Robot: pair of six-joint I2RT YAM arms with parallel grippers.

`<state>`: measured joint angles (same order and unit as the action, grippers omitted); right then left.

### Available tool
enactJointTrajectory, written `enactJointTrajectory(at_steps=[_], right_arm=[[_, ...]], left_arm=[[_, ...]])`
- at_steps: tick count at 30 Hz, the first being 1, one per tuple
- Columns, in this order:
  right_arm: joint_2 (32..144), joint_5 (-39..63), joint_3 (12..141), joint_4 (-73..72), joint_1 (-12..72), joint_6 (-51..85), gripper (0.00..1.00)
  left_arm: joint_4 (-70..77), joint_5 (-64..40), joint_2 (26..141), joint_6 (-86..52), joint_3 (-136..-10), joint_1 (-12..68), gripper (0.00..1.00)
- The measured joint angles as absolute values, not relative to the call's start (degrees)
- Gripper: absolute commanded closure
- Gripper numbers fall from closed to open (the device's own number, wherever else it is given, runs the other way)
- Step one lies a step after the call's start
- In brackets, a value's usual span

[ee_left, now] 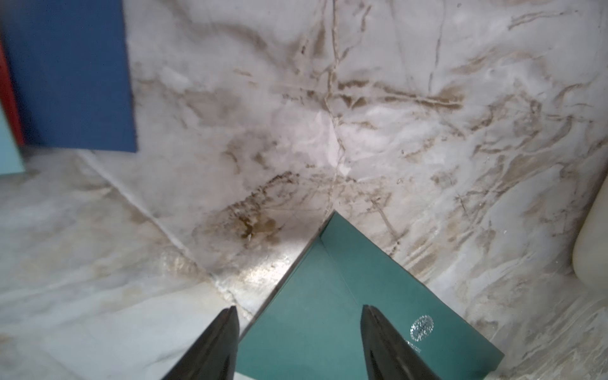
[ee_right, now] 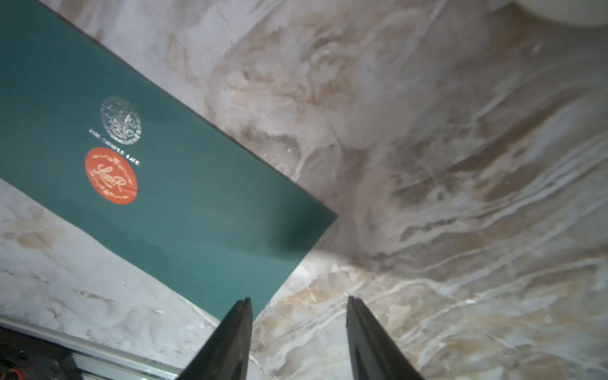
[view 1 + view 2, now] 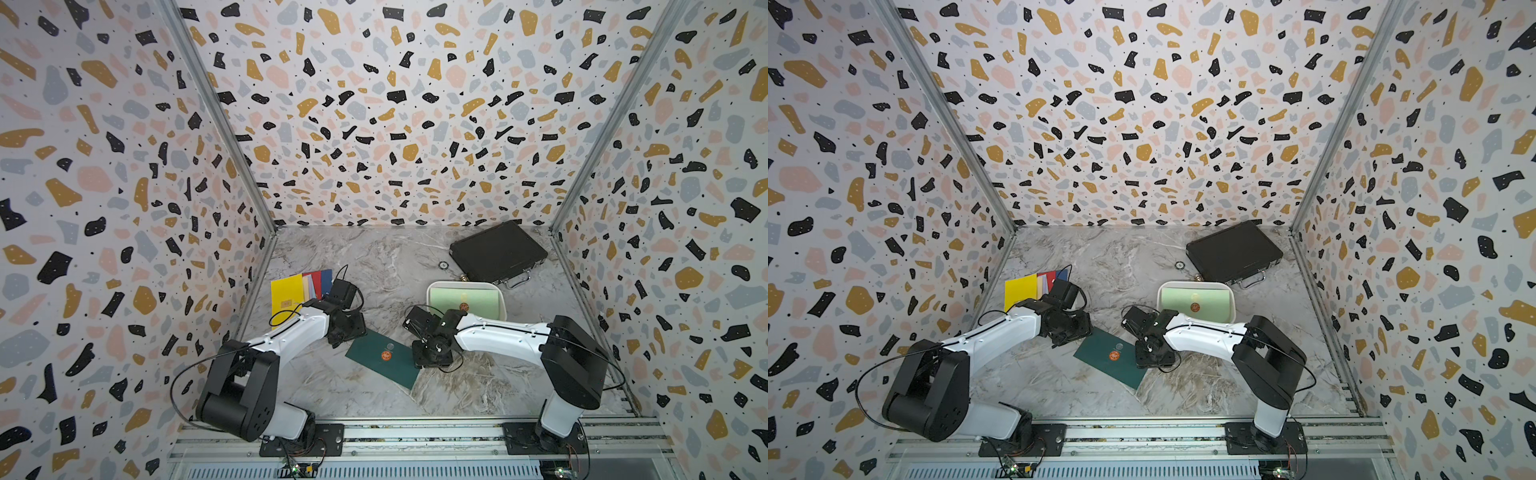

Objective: Put the sealed envelopes into the storage box
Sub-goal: Adjust the envelope at the center of the board.

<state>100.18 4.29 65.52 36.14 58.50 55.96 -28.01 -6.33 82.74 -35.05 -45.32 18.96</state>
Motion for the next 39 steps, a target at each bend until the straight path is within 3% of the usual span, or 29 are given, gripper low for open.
enactJointTrajectory(at_steps=[9,18,28,39], right_arm=[[103.85,3.62,65.98,34.3,58.46,58.28,0.46],[103.74,1.69,65.71,35.55,57.21,57.65,0.44],[100.01,-1.13,63.92,38.61,53.08,55.16,0.44],[95.48,-1.26,60.75,39.9,53.25,54.78,0.41]], left_arm=[[-19.42,-12.88,84.64,-34.85,-40.8,18.44,0.38],[-12.34,-19.38,77.41,-37.95,-31.94,18.72,0.41],[-13.58,-21.82,67.18,-45.67,-24.6,30.33,0.42],[-16.84,-20.49,65.52,-47.62,-24.25,33.82,0.49]])
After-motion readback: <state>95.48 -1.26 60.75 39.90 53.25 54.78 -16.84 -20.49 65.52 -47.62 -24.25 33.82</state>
